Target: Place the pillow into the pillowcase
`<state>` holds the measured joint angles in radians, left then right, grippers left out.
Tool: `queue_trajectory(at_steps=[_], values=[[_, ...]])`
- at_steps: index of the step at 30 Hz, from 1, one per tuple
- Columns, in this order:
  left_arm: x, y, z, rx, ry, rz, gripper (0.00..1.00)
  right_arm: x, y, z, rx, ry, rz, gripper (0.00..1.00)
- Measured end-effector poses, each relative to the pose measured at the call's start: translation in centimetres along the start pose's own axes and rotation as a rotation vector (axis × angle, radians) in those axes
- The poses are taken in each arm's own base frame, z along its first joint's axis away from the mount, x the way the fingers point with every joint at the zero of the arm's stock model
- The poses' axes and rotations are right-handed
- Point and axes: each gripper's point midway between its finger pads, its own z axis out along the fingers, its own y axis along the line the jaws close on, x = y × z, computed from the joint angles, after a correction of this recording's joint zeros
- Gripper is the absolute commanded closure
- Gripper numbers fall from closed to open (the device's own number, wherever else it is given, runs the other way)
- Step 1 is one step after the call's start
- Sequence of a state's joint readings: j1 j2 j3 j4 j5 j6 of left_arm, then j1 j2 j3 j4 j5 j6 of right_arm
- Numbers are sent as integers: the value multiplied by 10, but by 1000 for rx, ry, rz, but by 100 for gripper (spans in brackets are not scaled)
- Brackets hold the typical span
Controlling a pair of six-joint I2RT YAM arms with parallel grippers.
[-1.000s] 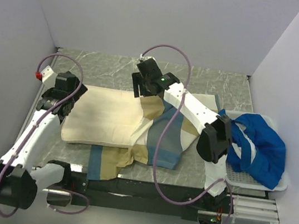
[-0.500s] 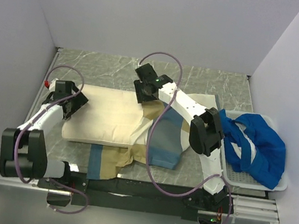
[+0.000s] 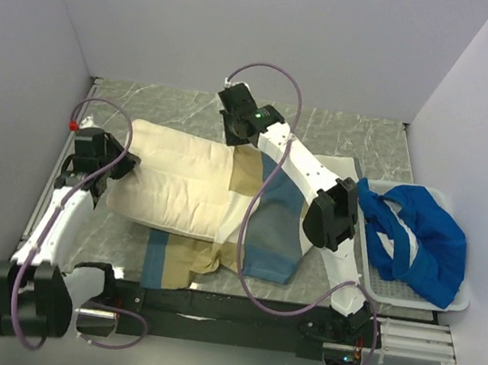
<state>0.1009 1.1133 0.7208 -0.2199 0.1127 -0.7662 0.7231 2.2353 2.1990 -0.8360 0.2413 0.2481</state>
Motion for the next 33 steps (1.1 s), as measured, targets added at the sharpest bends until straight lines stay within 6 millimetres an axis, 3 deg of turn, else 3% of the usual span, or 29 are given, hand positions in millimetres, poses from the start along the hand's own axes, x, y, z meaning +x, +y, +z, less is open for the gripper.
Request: queue_trajectory(at_steps=[5, 9, 12, 16, 17, 19, 20, 23, 24, 25, 28, 33], values=[[-4, -27, -40, 135, -57, 3, 99, -21, 24, -28, -45, -57, 9, 100], [-1, -41, -56, 193, -87, -20, 99, -39, 72, -70, -128, -133, -12, 100], [3, -49, -56, 204, -89, -29, 99, -32, 116, -96, -192, -167, -55, 100], [9, -34, -42, 136, -84, -84, 99, -16, 142, -101, -236, -144, -86, 100], [11, -26, -38, 114, -87, -105, 99, -13, 144, -98, -246, -134, -81, 85], [16, -6, -30, 69, -89, -163, 99, -11, 139, -88, -254, -114, -61, 60], [19, 6, -26, 45, -84, -203, 98, -11, 134, -81, -253, -101, -49, 38], [28, 33, -16, -23, -52, -279, 65, -14, 118, -67, -225, -89, -32, 20], [28, 38, -13, -42, -46, -290, 37, -15, 111, -65, -206, -88, -34, 18], [28, 41, -10, -55, -46, -289, 30, -16, 105, -63, -191, -92, -32, 16], [21, 39, -12, -51, -56, -261, 19, 2, 86, -69, -134, -73, -40, 9], [-8, 19, -27, -7, -134, -173, 13, 80, 28, -114, -49, -31, -26, 2]])
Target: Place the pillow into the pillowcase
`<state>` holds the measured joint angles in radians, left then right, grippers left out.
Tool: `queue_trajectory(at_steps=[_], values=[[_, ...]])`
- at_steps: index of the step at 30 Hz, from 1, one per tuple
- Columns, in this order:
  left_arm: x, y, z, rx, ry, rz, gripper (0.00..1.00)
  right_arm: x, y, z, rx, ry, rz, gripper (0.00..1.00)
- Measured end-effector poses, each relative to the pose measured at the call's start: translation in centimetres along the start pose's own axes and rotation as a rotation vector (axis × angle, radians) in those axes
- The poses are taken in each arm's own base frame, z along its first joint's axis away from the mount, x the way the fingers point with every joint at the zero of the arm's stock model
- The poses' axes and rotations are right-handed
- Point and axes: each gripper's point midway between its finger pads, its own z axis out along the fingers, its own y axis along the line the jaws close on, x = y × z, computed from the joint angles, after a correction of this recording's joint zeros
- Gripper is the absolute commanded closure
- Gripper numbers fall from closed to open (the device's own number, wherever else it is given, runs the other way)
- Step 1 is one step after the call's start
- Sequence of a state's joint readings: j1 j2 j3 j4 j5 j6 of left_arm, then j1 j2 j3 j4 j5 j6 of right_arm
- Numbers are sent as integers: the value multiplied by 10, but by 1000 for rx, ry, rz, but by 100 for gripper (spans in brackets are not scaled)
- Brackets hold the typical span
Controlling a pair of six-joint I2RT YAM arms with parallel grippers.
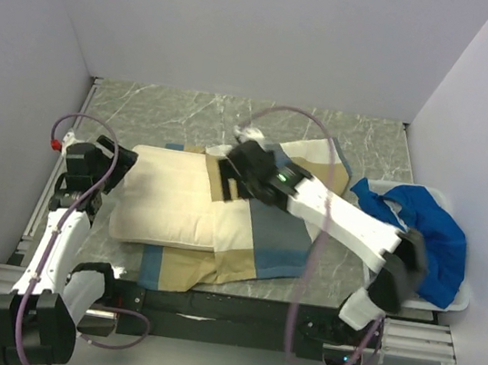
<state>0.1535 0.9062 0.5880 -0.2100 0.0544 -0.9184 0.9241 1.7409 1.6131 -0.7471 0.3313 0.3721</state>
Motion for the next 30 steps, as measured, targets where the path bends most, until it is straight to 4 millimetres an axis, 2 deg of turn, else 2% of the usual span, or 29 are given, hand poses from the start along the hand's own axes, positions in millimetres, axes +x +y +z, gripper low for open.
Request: queue_trajectory(at_steps=[2, 4, 5, 7, 9, 10, 11, 12, 13, 14, 16, 18, 20, 21, 24, 25, 26, 28, 29, 30], values=[[-4, -2, -4, 9, -20, 22, 12, 36, -28, -26, 19, -23, 42, 5], [0, 3, -7, 1, -21, 28, 11, 62, -49, -37, 24, -43, 94, 8], [5, 9, -8, -11, -20, 29, 11, 76, -58, -38, 30, -41, 117, 15], [17, 25, -10, -46, -10, 27, 9, 100, -70, -30, 28, -18, 157, 20], [28, 37, -12, -75, -1, 22, 11, 119, -72, -12, 20, 27, 184, 28], [33, 42, -13, -86, 4, 21, 13, 124, -71, -4, 20, 50, 187, 41], [36, 45, -13, -97, 10, 21, 15, 129, -70, 7, 18, 75, 191, 48], [39, 46, -12, -101, 15, 21, 22, 131, -68, 18, 11, 95, 194, 57], [41, 46, -12, -101, 22, 24, 26, 132, -65, 27, 0, 112, 196, 77], [43, 46, -11, -99, 25, 23, 38, 131, -64, 35, -9, 128, 200, 84], [50, 48, -9, -90, 35, 28, 53, 118, -62, 46, -22, 139, 202, 96], [56, 51, -6, -89, 39, 21, 69, 99, -63, 56, -10, 135, 193, 98], [64, 57, -2, -92, 45, 23, 77, 65, -66, 70, 18, 104, 179, 97], [66, 57, -2, -90, 46, 19, 78, 51, -68, 76, 31, 86, 173, 94], [72, 51, 1, -69, 50, 30, 75, 5, -73, 97, 78, 32, 154, 68], [73, 50, 2, -66, 52, 34, 70, -7, -73, 101, 86, 13, 151, 48], [75, 49, 3, -65, 58, 38, 50, -16, -71, 102, 84, -4, 149, 40], [75, 46, 2, -67, 73, 68, 32, -25, -66, 101, 76, -28, 143, 24], [74, 43, 0, -66, 78, 92, 22, -26, -64, 96, 75, -36, 133, 23], [70, 37, -2, -63, 79, 120, 21, -25, -62, 92, 70, -43, 127, 22]])
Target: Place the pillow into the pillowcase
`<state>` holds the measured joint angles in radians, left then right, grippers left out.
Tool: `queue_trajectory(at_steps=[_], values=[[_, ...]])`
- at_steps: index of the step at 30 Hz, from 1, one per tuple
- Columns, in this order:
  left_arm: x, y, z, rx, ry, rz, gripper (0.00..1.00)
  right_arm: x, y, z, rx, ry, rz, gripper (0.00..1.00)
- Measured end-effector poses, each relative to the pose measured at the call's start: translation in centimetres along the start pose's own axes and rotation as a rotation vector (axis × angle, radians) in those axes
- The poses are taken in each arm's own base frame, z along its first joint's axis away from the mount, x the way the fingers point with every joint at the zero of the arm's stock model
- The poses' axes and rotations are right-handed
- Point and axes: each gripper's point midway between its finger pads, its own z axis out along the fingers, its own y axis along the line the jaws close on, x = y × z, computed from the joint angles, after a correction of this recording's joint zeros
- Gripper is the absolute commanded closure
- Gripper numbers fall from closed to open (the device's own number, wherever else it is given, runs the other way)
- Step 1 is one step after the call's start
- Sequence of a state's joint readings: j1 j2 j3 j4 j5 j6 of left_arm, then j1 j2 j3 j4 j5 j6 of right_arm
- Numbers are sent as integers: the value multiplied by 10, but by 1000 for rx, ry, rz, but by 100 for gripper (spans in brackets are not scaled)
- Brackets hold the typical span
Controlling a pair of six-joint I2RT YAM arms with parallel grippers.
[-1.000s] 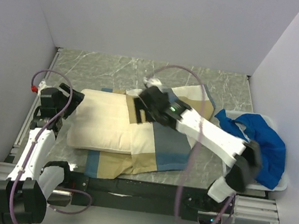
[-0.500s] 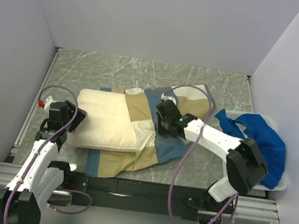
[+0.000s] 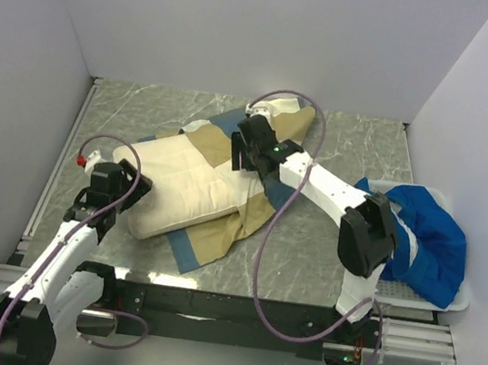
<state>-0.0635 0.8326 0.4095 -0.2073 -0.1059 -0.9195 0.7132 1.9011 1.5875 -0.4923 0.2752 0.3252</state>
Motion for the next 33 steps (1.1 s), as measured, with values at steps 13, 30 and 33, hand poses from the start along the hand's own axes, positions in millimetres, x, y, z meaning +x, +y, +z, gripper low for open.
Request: queue_trajectory(at_steps=[13, 30, 33], values=[[61, -116, -42, 253, 141, 435, 1, 43, -3, -105, -137, -142, 39, 20], [135, -102, 10, 75, 210, 753, 99, 146, 12, -12, -108, 110, -20, 67], [139, -108, 18, 73, 204, 764, 99, 146, 6, -12, -67, 110, -3, 92]])
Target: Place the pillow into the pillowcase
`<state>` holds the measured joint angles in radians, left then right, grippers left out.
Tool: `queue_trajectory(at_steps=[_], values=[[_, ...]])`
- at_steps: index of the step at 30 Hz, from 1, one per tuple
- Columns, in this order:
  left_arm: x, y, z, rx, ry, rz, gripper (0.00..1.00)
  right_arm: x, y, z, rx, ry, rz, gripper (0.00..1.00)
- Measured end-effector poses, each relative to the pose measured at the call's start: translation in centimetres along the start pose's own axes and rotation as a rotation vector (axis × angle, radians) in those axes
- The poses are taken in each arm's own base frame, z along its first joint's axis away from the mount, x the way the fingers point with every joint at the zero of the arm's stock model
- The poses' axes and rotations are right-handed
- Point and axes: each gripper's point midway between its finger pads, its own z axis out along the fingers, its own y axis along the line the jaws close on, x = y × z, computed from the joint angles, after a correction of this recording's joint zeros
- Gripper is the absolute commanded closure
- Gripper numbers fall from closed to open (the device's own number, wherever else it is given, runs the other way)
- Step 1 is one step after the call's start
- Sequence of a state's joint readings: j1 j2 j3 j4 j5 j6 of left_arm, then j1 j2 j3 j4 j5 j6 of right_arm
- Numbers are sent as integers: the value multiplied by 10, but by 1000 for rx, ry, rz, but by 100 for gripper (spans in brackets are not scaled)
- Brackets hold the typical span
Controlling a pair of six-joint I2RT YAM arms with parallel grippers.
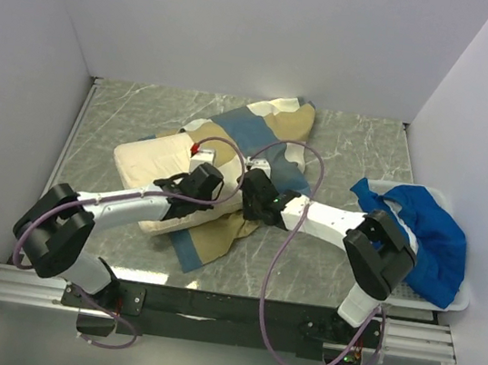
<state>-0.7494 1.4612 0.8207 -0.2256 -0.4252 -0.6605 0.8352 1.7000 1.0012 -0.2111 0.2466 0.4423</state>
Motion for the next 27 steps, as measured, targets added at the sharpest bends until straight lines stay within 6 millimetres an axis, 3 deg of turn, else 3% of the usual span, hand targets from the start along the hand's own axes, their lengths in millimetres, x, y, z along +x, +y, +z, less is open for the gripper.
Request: queue_trajectory(at_steps=[2, 5, 8, 11, 14, 16, 20, 22, 25, 27], values=[[-3, -7, 2, 20, -6, -9, 99, -5, -3, -4, 25, -5, 10, 100], [-11, -13, 0, 61, -14, -70, 99, -30, -2, -20, 59, -21, 17, 100], [-24, -15, -3, 96, -23, -171, 99, -82, 21, -51, 35, -117, 18, 100], [-44, -13, -6, 119, -47, -297, 99, -112, 56, -89, -31, -202, -2, 100], [-68, -7, -12, 158, -77, -429, 99, -109, 90, -116, -103, -244, -38, 100], [-86, 0, -18, 200, -95, -522, 99, -96, 100, -117, -127, -237, -51, 100], [-123, 27, -31, 257, -179, -665, 99, -52, 86, -89, -121, -148, -47, 100], [-132, 30, -38, 279, -204, -683, 99, -40, 75, -78, -100, -98, -47, 100], [-139, 17, -45, 336, -218, -671, 99, -55, 73, -82, -83, -94, -44, 100], [-137, 4, -50, 360, -205, -647, 99, -86, 83, -104, -109, -142, -44, 100]])
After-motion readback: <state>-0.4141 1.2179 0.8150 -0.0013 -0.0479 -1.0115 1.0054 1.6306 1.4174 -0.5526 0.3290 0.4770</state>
